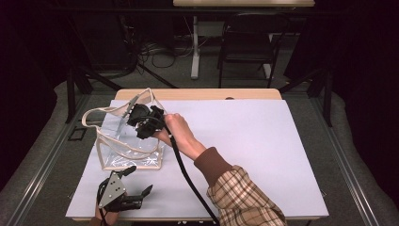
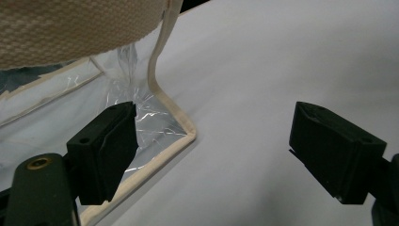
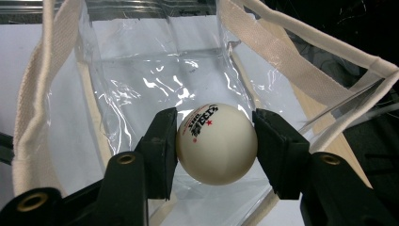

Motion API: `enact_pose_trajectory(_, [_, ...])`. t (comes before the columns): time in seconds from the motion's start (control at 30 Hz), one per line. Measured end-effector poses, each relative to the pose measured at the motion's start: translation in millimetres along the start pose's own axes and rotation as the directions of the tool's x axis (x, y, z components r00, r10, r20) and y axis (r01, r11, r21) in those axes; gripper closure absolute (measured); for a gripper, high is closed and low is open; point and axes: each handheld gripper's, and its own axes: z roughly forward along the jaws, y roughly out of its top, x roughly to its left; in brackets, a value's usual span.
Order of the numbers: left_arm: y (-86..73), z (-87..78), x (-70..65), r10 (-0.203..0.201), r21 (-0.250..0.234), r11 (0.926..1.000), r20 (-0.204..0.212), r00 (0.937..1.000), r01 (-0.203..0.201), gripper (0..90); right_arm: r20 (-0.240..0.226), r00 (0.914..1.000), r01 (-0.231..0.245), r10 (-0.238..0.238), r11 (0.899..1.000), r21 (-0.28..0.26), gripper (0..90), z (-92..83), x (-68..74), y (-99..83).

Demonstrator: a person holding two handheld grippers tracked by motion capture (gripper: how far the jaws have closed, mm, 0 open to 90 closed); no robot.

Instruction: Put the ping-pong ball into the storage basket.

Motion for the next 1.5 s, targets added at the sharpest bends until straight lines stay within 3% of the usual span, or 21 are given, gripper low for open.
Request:
enact_pose_trajectory(1.2, [0.0, -0.1, 0.1, 0.001, 0.001, 1.0, 0.002, 1.0, -0.001, 16.0, -0.047, 0.9988, 0.021, -0.018, 0.997, 0.073, 50.2, 12.7, 7.5, -3.6])
enact_pose_trajectory(1.4, [0.0, 0.1, 0.0, 0.001, 0.001, 1.0, 0.0, 1.0, -0.001, 16.0, -0.048, 0.9986, 0.024, -0.021, 0.998, 0.061, 36.9, 7.1, 5.0, -3.9])
enact_pose_trajectory(1.5, [0.0, 0.3, 0.1, -0.001, 0.002, 1.0, 0.001, 1.0, 0.001, 16.0, -0.047, 0.9989, 0.002, 0.0, 0.999, 0.041, 30.6, 2.4, 2.2, -5.4])
